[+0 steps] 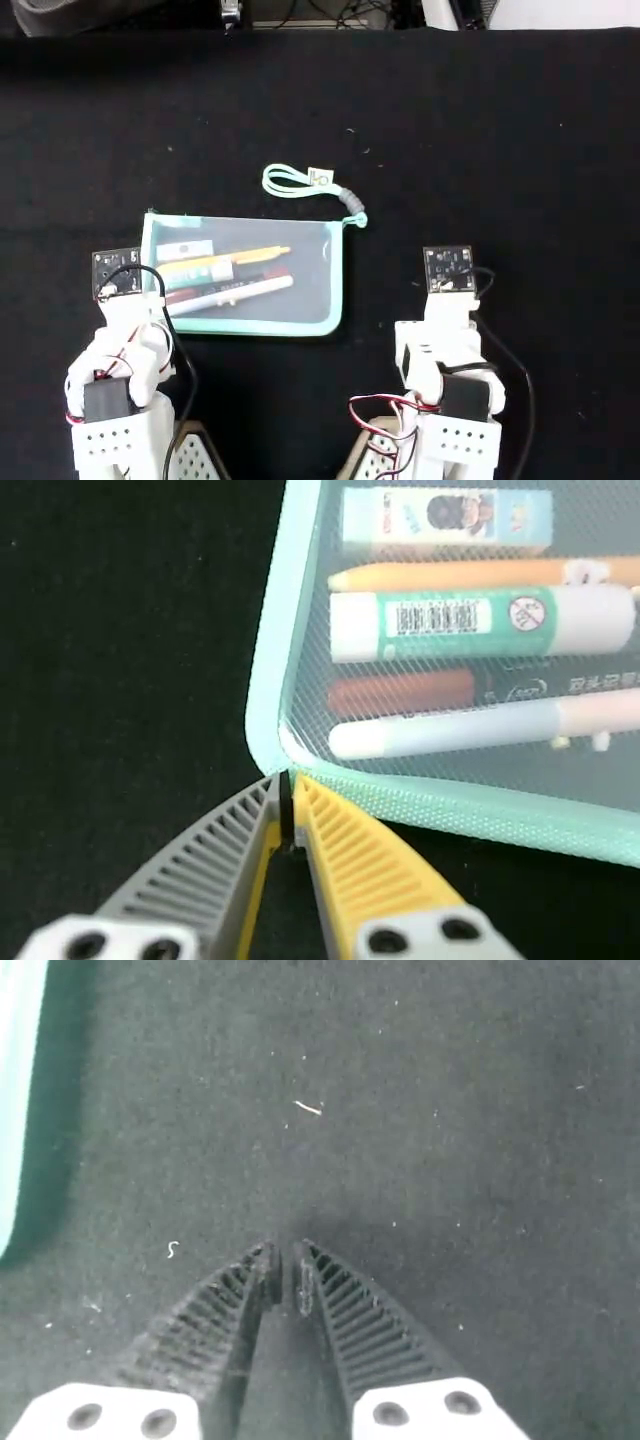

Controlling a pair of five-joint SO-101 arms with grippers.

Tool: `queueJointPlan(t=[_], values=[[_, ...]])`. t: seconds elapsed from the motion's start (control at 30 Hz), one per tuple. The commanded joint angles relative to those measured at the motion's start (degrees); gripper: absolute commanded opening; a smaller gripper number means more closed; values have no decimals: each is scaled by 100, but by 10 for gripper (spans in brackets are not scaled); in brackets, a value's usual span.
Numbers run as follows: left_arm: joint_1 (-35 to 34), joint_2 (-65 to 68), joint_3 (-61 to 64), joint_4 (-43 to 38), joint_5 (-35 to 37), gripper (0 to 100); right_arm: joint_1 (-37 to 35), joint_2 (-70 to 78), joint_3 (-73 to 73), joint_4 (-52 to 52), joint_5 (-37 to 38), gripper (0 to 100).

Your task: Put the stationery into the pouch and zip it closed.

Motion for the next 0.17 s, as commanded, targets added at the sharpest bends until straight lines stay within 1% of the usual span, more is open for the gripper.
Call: queueJointPlan(t=[0.0, 0.13], values=[[-22, -26, 92, 26, 44, 45, 70, -409, -4, 44, -44, 44], [-22, -26, 92, 26, 44, 45, 70, -409, -4, 44, -44, 44]])
